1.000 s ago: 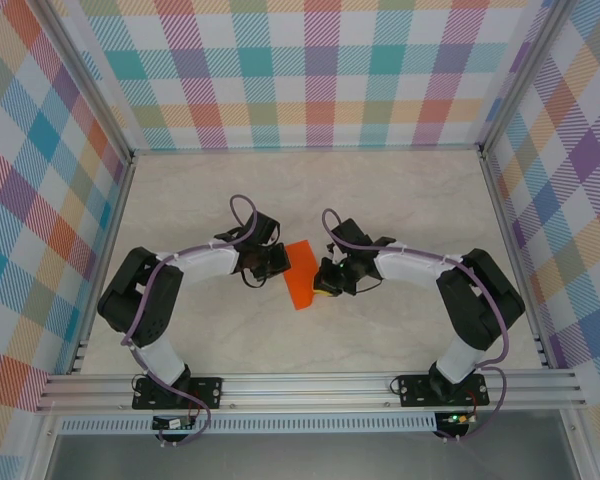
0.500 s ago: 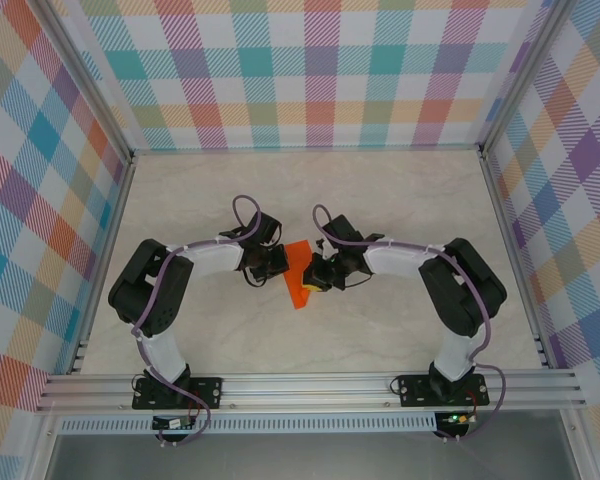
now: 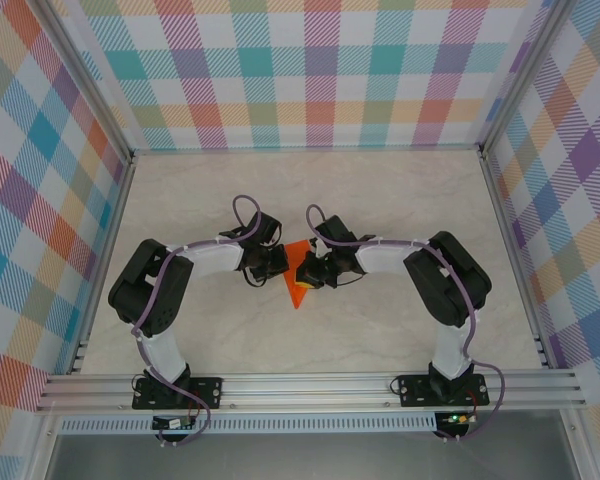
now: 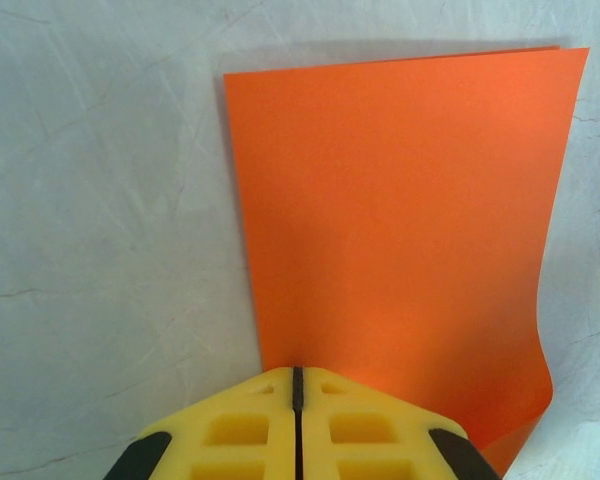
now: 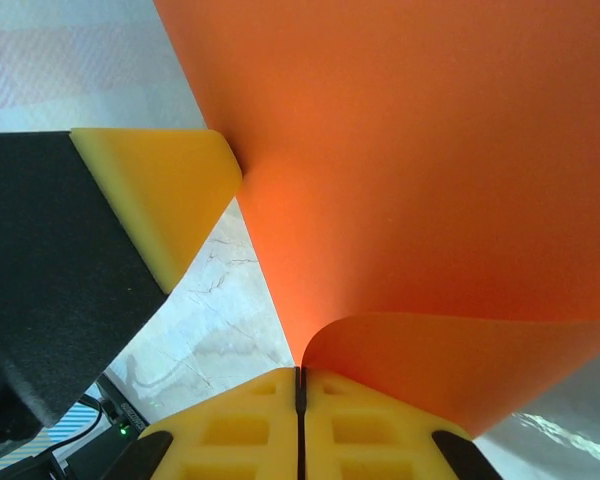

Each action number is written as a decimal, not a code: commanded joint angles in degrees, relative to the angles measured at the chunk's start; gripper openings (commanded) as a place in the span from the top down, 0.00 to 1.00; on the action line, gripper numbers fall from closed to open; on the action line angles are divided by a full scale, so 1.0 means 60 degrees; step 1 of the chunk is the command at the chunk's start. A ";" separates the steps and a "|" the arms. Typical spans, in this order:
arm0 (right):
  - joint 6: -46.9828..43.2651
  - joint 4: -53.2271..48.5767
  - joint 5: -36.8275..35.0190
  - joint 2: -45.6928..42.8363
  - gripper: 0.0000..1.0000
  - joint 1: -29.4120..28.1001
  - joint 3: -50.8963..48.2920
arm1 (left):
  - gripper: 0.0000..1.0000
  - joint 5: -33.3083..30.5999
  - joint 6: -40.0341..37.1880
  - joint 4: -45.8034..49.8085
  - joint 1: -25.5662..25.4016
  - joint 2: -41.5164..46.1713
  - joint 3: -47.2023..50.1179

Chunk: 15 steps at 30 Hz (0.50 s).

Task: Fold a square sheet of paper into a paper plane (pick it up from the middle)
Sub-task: Third fold the triangle at the center of the table.

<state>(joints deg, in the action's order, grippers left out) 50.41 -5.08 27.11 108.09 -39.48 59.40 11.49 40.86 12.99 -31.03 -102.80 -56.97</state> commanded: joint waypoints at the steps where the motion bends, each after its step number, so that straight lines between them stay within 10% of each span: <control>1: 0.0079 0.0320 0.0052 0.0188 0.93 -0.0050 0.0295 | 0.93 -0.0080 -0.0145 0.0406 0.0015 -0.0184 0.0110; 15: 0.0072 0.0319 -0.0051 0.0379 0.93 -0.0055 0.0369 | 0.94 -0.0055 -0.0174 0.0676 0.0015 -0.0136 0.0102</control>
<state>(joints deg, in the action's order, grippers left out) 50.59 -3.90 27.07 109.08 -39.48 60.10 11.49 40.84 13.08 -31.03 -102.80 -56.97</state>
